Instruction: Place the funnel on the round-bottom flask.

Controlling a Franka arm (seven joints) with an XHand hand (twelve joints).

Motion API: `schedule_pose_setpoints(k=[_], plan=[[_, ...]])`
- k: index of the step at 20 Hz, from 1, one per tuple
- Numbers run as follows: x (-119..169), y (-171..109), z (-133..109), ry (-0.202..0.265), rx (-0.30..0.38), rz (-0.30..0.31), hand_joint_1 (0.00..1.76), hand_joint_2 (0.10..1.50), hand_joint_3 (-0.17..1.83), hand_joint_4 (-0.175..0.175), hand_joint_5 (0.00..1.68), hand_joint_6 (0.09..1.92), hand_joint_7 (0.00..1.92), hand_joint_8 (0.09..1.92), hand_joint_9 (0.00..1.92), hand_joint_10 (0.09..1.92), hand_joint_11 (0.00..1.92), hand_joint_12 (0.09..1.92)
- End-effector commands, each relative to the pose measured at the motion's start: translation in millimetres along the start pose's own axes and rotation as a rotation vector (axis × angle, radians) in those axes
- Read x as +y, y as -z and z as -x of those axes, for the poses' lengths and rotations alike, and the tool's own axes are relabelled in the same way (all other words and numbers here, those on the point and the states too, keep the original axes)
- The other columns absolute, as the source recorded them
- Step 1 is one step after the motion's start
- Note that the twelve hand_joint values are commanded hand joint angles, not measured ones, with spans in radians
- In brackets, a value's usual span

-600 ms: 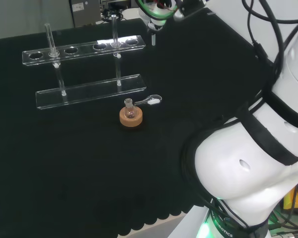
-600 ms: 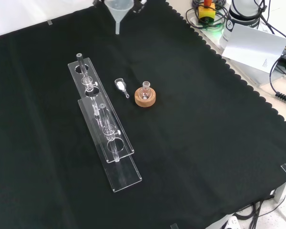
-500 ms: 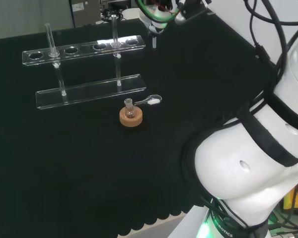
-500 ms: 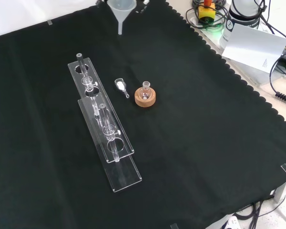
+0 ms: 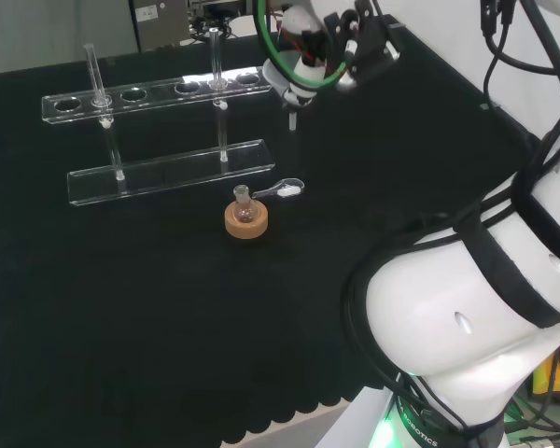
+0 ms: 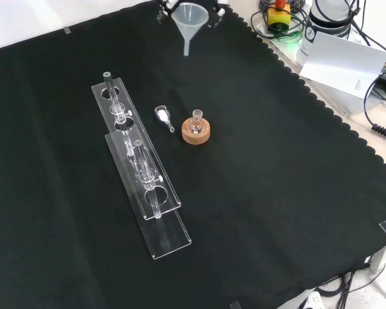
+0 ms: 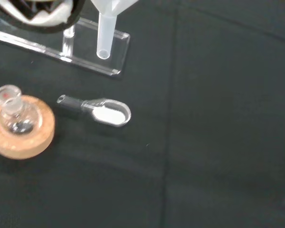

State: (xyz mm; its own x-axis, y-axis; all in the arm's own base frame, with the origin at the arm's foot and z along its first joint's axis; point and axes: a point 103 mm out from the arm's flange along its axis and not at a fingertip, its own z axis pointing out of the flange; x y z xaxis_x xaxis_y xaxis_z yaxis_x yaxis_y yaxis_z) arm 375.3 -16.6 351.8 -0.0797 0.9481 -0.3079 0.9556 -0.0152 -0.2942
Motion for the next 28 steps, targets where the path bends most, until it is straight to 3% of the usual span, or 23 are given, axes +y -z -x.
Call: schedule_pose_setpoints(k=[1,14,28], plan=[[1.3,-8.1,-25.5,0.035,-0.006,0.005,0.82,0.64,0.59,-0.042,0.52,0.16,0.48,0.99,0.69,0.73,0.26,1.35],[21.5,-23.3,-53.5,0.082,-0.027,-0.02,0.82,0.64,0.6,-0.041,0.51,0.18,0.49,0.98,0.7,0.73,0.26,1.35],[19.1,-35.6,-84.6,0.129,-0.032,-0.04,0.82,0.64,0.6,-0.041,0.51,0.2,0.49,0.97,0.7,0.73,0.27,1.35]])
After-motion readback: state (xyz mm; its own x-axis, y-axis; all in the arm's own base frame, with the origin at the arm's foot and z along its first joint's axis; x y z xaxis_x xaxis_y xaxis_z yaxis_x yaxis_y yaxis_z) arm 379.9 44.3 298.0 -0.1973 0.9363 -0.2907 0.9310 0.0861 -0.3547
